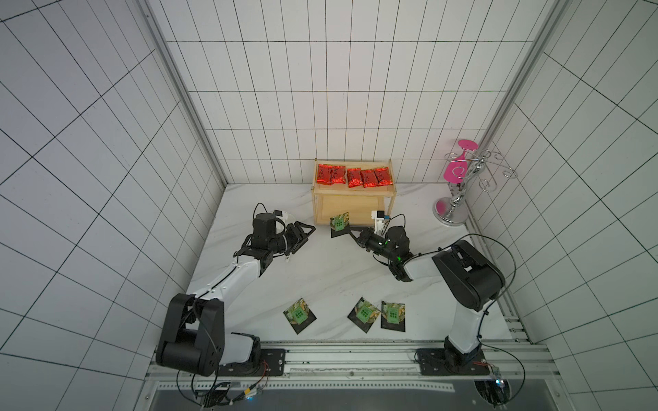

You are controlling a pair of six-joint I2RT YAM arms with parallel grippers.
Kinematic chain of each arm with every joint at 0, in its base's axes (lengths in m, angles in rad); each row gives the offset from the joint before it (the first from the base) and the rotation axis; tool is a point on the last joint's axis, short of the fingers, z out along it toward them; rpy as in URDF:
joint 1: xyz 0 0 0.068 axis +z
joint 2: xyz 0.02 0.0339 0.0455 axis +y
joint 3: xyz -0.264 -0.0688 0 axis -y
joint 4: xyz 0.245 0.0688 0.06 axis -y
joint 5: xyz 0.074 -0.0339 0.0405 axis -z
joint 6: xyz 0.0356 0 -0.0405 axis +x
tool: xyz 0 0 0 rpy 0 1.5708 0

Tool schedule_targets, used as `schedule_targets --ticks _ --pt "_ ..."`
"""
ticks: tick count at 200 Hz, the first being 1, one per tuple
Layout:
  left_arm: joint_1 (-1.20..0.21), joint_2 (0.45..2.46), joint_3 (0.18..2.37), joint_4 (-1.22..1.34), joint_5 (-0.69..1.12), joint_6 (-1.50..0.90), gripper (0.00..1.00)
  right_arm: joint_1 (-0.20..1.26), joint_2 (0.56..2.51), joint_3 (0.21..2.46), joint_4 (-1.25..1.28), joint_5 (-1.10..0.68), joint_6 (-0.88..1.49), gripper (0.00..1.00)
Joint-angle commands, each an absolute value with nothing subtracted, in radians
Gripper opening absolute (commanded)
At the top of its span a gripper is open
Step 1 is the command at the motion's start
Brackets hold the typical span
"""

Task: Place the tea bags on the shelf by color
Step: Place the tea bag on the shelf.

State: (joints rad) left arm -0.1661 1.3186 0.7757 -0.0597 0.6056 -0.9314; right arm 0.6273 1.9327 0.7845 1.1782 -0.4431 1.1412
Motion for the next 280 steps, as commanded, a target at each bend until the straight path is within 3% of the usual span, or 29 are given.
schedule_targets --ticks 1,122,250,280 --pt "-0.138 1.274 0.813 -0.254 0.537 -0.838 0.69 0.617 2.046 0.901 1.239 -0.388 1.123 0.0" --pt "-0.091 1.258 0.866 -0.404 0.58 -0.75 0.73 0.638 2.404 1.402 1.048 -0.32 1.142 0.0" --pt "-0.083 1.266 0.839 -0.371 0.609 -0.764 0.73 0.638 2.47 1.482 0.919 -0.342 1.147 0.0" --pt "-0.083 1.267 0.839 -0.368 0.61 -0.767 0.74 0.637 2.463 1.473 0.907 -0.336 1.16 0.1"
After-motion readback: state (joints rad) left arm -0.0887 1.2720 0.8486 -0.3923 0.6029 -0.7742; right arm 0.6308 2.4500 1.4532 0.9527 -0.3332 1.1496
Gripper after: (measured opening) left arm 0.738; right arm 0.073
